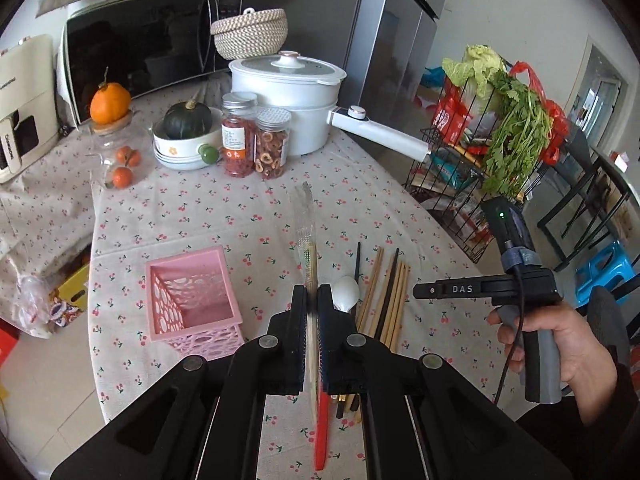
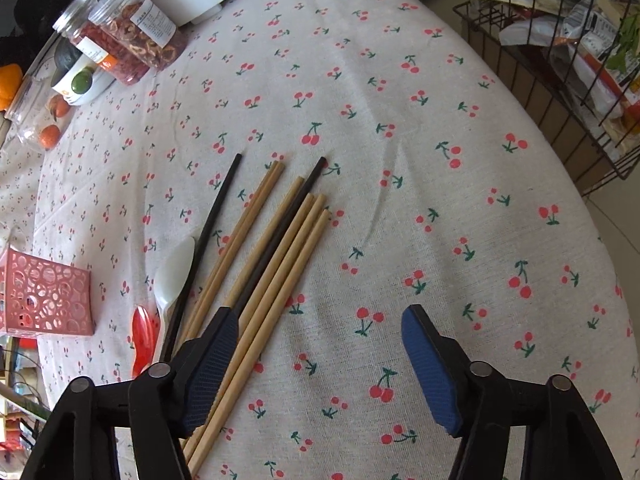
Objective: Organize utensils
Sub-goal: 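Lift the chopstick with the left tool while the right tool grasps another wooden chopstick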
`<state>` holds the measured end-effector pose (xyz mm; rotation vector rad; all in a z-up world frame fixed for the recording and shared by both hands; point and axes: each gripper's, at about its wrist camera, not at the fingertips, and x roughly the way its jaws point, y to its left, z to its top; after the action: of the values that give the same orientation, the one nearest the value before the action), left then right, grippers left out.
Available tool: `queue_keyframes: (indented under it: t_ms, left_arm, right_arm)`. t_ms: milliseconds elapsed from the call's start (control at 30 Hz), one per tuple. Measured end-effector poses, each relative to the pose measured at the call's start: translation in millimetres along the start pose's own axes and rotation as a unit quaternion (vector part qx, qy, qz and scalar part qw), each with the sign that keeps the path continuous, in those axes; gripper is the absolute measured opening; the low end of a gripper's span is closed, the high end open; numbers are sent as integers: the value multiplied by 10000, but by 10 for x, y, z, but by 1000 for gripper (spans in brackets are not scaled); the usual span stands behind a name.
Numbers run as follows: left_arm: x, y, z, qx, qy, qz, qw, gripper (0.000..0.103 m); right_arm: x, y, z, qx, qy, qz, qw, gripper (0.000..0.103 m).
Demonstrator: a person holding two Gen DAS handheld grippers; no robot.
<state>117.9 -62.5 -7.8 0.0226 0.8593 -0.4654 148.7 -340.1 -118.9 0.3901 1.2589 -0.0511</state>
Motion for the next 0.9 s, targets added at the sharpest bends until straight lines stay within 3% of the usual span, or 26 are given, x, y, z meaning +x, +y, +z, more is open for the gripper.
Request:
queue_keyframes:
  t_ms: [67,267,500,667,800,833,900]
  left_arm:
    - [-62,8,-3,36,-138,-33,9999,5]
    - [-130,84,-84,24,-128,-122,9998,5]
    - [-207,149,-120,-54,-144,-119,9998,5]
    - [-231,137,-124,-23,-172,-78,9998,5]
    - [-184,128,-144,-39,-107,-36,9999,5]
    - [-168,121,-158,-46,-88,-28,9999,5]
    - [-153,102,-182,-36,-78,17,10000,5]
  right_arm:
    - [95,5,21,72,83,-32,9999,53]
    - [259,34,116,360,68,-102,9993,32]
    - [313,228,138,127,-23,-681,9976,28]
    - [380,444,73,-356,-90,-1351,9902,28]
    - [382,440,62,-290,-144,-1366,9901,26]
    - [383,440,67,-335,-162,-1320,9906,17]
    - [388,430,63,-388,-214,-1224,9915,12]
